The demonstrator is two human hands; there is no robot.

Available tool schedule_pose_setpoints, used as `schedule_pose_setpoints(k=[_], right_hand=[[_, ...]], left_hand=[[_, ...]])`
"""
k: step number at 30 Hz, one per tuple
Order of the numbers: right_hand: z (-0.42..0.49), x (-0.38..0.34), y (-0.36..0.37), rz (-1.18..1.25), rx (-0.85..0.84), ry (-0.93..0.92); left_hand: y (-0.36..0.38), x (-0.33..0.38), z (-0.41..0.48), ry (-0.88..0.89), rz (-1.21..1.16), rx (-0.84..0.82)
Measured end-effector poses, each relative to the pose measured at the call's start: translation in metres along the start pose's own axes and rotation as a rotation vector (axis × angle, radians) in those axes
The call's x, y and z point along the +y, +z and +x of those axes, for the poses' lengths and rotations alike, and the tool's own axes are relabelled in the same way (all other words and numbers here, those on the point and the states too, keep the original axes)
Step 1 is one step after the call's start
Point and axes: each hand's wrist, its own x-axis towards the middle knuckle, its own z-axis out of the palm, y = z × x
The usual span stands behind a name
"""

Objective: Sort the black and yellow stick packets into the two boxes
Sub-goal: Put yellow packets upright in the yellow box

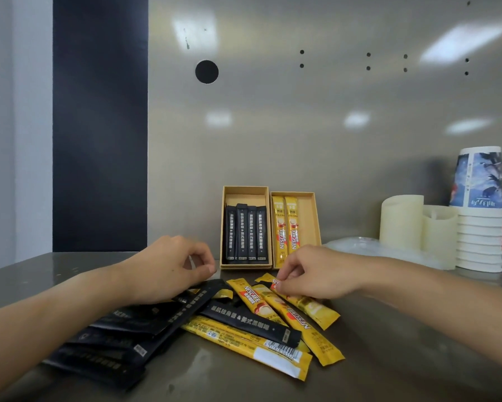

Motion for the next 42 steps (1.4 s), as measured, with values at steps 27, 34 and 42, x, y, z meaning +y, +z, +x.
schedule_pose_setpoints(k=[27,34,42], right_hand=[[-0.009,0.003,-0.017,0.322,0.020,-0.205],[-0.010,-0.014,-0.006,0.458,-0.026,-0.343],[-0.012,0.001,-0.028,0.419,0.085,-0.243]], left_hand=[[-0.002,0.016,-0.006,0.095,-0.129,0.070],[-0.001,0.029,-0.008,0.171,-0.246,0.038],[-0.003,0.028,-0.008,0.113,-0.221,0.058]])
